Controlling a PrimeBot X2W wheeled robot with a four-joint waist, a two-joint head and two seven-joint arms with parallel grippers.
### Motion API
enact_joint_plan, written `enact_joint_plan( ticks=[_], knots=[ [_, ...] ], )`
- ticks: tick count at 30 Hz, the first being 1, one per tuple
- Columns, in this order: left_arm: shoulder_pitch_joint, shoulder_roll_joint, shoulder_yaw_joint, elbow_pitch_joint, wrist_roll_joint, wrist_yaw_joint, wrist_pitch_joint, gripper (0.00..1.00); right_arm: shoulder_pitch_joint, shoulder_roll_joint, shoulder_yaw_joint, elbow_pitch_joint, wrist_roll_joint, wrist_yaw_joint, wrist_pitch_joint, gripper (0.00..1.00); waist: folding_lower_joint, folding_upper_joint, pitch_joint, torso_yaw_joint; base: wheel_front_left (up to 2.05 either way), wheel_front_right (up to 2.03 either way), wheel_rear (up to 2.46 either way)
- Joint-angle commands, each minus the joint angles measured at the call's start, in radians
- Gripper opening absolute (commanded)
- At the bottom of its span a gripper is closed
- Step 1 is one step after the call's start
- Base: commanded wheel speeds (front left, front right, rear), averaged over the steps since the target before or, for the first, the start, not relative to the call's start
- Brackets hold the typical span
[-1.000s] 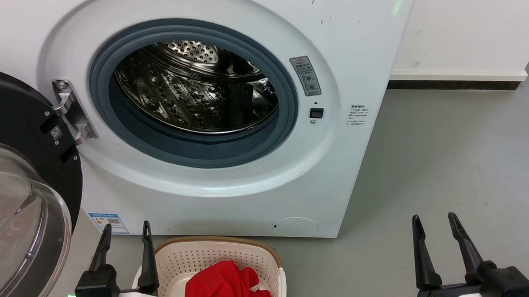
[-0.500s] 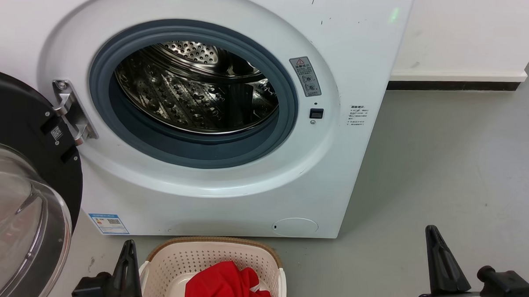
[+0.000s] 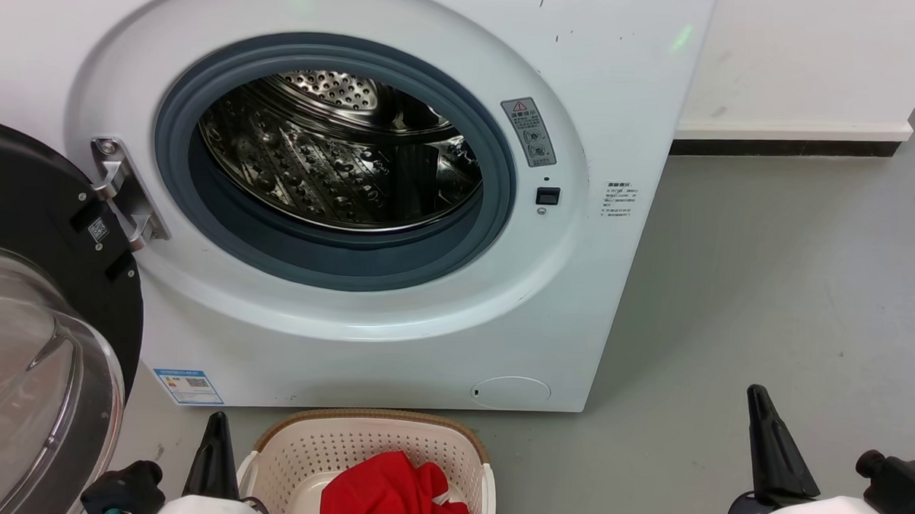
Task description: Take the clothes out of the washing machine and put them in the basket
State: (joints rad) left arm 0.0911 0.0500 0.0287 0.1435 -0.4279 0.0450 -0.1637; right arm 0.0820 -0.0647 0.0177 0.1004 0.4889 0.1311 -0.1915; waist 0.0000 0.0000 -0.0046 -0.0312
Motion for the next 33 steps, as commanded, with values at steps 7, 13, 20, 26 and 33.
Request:
enact_joint_plan(
  ticks=[7, 13, 20, 26, 33],
  knots=[
    [-0.048, 0.001, 0.012, 0.001, -0.142, -0.022, 0.031, 0.00, -0.045, -0.014, -0.006, 0.005, 0.148, 0.000, 0.027, 0.00, 0.0000, 0.0000, 0.001, 0.002, 0.00, 0.00, 0.00],
    [-0.062, 0.001, 0.019, 0.010, -0.238, -0.037, 0.054, 0.00, -0.060, -0.016, -0.010, 0.017, 0.243, 0.000, 0.047, 0.00, 0.0000, 0.0000, 0.001, 0.004, 0.00, 0.00, 0.00],
    [-0.078, 0.001, 0.027, 0.020, -0.342, -0.052, 0.078, 0.00, -0.074, -0.019, -0.016, 0.031, 0.346, 0.000, 0.069, 0.00, 0.0000, 0.0000, 0.002, 0.006, 0.00, 0.00, 0.00],
    [-0.090, 0.001, 0.032, 0.026, -0.412, -0.063, 0.095, 0.00, -0.083, -0.021, -0.020, 0.040, 0.415, 0.000, 0.085, 0.00, 0.0000, 0.0000, 0.002, 0.008, 0.00, 0.00, 0.00],
    [-0.104, 0.001, 0.038, 0.035, -0.503, -0.077, 0.117, 0.00, -0.098, -0.022, -0.026, 0.051, 0.506, 0.000, 0.105, 0.00, 0.0000, 0.0000, 0.002, 0.010, 0.00, 0.00, 0.00]
  ],
)
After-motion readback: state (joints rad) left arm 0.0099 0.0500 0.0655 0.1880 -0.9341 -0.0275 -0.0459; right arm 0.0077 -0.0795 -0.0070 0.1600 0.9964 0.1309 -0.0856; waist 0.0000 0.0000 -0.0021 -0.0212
